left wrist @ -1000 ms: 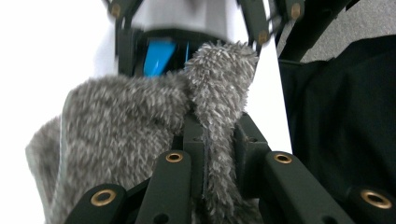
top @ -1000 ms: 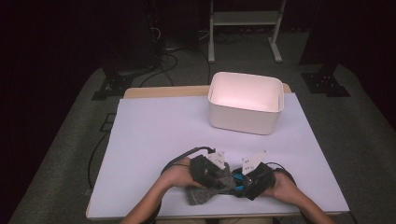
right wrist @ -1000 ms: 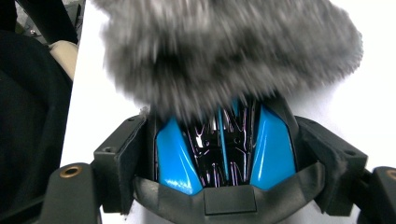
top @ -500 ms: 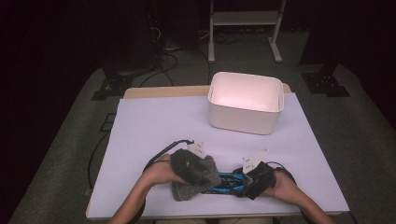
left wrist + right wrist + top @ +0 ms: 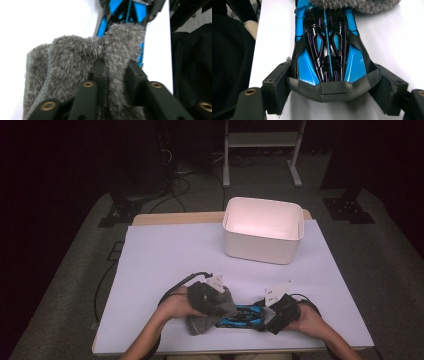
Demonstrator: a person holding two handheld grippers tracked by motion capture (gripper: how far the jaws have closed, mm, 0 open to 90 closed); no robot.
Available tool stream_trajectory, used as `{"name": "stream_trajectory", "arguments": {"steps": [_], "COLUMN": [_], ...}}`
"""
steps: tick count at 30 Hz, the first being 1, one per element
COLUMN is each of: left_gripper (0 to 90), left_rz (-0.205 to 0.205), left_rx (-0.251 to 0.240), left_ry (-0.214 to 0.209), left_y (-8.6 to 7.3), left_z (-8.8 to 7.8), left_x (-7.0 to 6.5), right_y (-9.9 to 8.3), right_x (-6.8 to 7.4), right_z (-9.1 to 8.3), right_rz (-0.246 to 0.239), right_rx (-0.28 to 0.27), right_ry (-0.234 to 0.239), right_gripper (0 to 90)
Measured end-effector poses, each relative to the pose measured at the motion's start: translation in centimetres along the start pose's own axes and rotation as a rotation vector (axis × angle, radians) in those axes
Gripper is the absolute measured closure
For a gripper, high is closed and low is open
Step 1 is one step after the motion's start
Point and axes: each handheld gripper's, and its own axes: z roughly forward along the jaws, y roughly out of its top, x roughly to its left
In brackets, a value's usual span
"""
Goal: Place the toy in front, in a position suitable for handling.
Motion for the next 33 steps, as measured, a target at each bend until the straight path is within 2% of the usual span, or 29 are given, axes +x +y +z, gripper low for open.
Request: {"name": "stream_trajectory", "arguments": {"steps": [4,6,8,9,10,13,16,21,25,28,29,33], "left_gripper": [75.3,75.3,75.2,75.2,75.2,74.6,74.8,75.1,75.0,74.6,74.4,74.5], "left_rz": [0.044,0.072,0.096,0.106,0.119,0.163,0.18,0.17,0.129,0.103,0.084,-0.02], "left_rx": [0.01,0.018,0.012,-0.01,-0.014,0.029,0.045,0.055,0.033,0.061,0.069,0.038], "left_ry": [-0.013,0.008,0.003,-0.027,-0.041,-0.049,-0.06,-0.04,-0.009,0.032,0.043,0.067], "left_y": [1.6,2.7,3.8,4.6,5.0,6.8,7.2,5.9,3.8,1.7,0.8,-2.6], "left_z": [1.0,1.5,2.0,2.3,2.6,4.3,5.0,3.8,2.2,1.1,0.9,-0.5], "left_x": [-0.4,-0.7,-1.1,-1.3,-1.5,-2.0,-2.0,-1.9,-1.8,-1.6,-1.4,-0.1], "right_y": [0.0,0.0,-0.1,-0.1,-0.1,0.0,-0.1,-0.1,0.0,0.0,-0.1,0.0], "right_x": [0.1,0.1,0.0,0.0,0.1,0.1,0.1,0.1,0.2,0.2,0.2,0.1], "right_z": [0.1,0.1,0.1,0.1,0.1,0.2,0.3,0.3,0.3,0.3,0.3,0.3], "right_rz": [-0.002,-0.005,-0.003,0.0,-0.002,-0.005,-0.008,-0.01,-0.013,-0.013,-0.012,-0.013], "right_rx": [-0.003,-0.005,-0.01,-0.012,-0.014,-0.016,-0.02,-0.02,-0.02,-0.02,-0.021,-0.02], "right_ry": [-0.002,-0.005,0.0,0.003,0.0,-0.002,-0.003,-0.002,-0.008,-0.009,-0.008,-0.006], "right_gripper": [23.1,23.1,23.1,23.1,23.1,23.1,23.2,23.2,23.2,23.2,23.2,23.2]}}
